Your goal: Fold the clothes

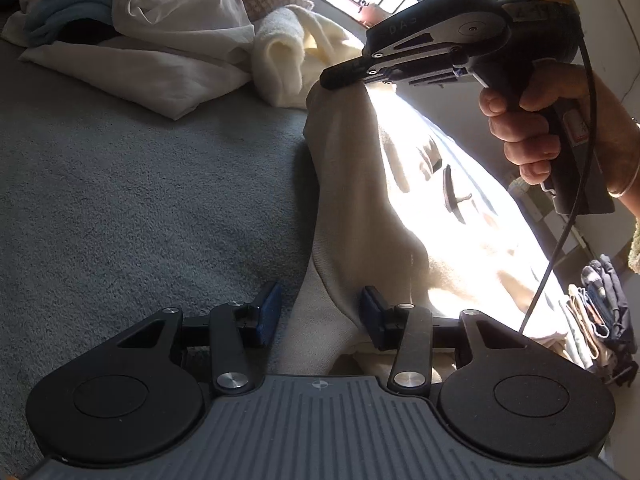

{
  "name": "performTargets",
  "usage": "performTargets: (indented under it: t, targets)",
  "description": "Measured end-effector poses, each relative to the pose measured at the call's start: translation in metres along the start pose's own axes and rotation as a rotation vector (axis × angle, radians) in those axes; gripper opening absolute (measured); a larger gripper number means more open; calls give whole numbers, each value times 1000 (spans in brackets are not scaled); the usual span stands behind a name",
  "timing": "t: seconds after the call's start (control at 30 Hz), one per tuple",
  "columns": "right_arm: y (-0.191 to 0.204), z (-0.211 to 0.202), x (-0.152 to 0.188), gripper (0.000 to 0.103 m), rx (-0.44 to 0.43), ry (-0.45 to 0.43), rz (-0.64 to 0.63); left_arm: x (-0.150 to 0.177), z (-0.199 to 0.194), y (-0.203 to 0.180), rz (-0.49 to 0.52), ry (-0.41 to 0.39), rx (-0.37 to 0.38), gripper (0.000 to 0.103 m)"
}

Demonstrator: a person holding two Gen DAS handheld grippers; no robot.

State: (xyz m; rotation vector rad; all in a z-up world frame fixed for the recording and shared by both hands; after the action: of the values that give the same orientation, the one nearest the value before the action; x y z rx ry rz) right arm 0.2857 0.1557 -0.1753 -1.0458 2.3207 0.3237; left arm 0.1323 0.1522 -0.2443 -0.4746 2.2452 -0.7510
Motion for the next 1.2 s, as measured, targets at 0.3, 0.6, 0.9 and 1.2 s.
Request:
performTargets:
  t: [0.3, 0.6, 0.9, 1.2]
  targets:
    - [-41, 0, 8, 5, -148, -148, 447, -5, -1, 8, -10, -8, 9, 44]
    - [-100, -41, 14, 4, -161, -335, 687, -2, 0, 5, -58, -20, 40, 44]
    - [-146, -130, 84, 9, -66, -236, 532, -28, -11, 25, -206, -66, 76, 44]
    - [-220, -196, 263, 35, 187, -116, 701, -50, 11, 26, -258, -14, 44, 44]
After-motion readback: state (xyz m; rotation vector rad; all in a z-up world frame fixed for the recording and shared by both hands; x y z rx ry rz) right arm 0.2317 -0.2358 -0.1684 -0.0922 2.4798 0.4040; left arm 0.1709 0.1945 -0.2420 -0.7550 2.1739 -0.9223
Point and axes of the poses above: each gripper's, at about its wrist camera, not at the fingertips, and z roughly the way its jaws point, y to its left, x to its underside, the point moved 10 cm from there along z, roughly the way its jaws point, and after that the axes turned 9 degrees about -z, right-handed, at the moved point
